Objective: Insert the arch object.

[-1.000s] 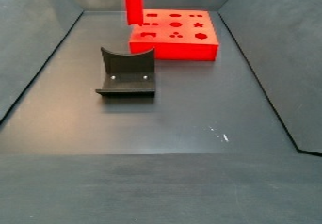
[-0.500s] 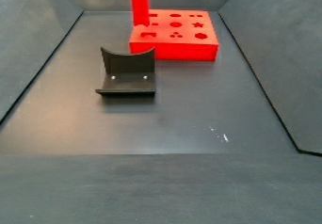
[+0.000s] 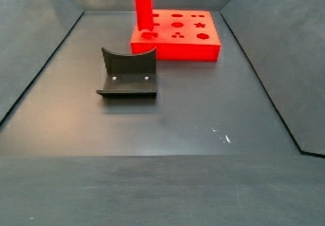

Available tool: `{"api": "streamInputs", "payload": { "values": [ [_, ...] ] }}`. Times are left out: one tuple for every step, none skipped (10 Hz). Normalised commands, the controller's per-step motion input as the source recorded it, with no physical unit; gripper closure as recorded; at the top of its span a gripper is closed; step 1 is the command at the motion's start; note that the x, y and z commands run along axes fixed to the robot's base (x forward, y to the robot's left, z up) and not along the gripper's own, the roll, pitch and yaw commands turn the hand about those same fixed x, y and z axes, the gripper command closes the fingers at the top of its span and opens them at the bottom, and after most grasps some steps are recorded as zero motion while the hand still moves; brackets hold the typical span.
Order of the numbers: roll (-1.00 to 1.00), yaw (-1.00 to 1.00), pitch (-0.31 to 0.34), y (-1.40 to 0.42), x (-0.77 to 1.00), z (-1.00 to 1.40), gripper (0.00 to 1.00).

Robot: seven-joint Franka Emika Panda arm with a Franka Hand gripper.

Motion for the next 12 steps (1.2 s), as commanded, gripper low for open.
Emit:
{"api": "streamInputs", "payload": {
  "values": [
    [-0.07, 0.39, -0.027, 0.15, 0.0, 0.0, 1.0],
    [-0.02, 0.23, -0.017, 0.15, 0.0, 0.17, 1.0],
    [0.0, 0.07, 0.0, 0.02, 0.0, 0.0, 1.0],
    [0.0, 0.08, -0.03, 0.0, -0.04, -0.12, 1.0],
    [0.03, 0.15, -0.06, 0.0, -0.14, -0.15, 1.0],
    [0.11, 0.17, -0.054, -0.01, -0.15, -0.08, 1.0],
    [0.16, 0.13, -0.049, -0.06, -0.14, -0.06, 1.0],
    [0.12, 0.12, -0.037, -0.07, -0.12, -0.03, 1.0],
    [0.07, 0.07, -0.021, -0.05, -0.03, -0.04, 1.0],
    [0.1, 0.0, 0.0, -0.02, 0.02, -0.13, 1.0],
    [0.15, -0.01, 0.047, 0.0, 0.13, -0.23, 1.0],
    [0.18, -0.06, 0.07, 0.0, 0.15, -0.25, 1.0]
  ]
}}
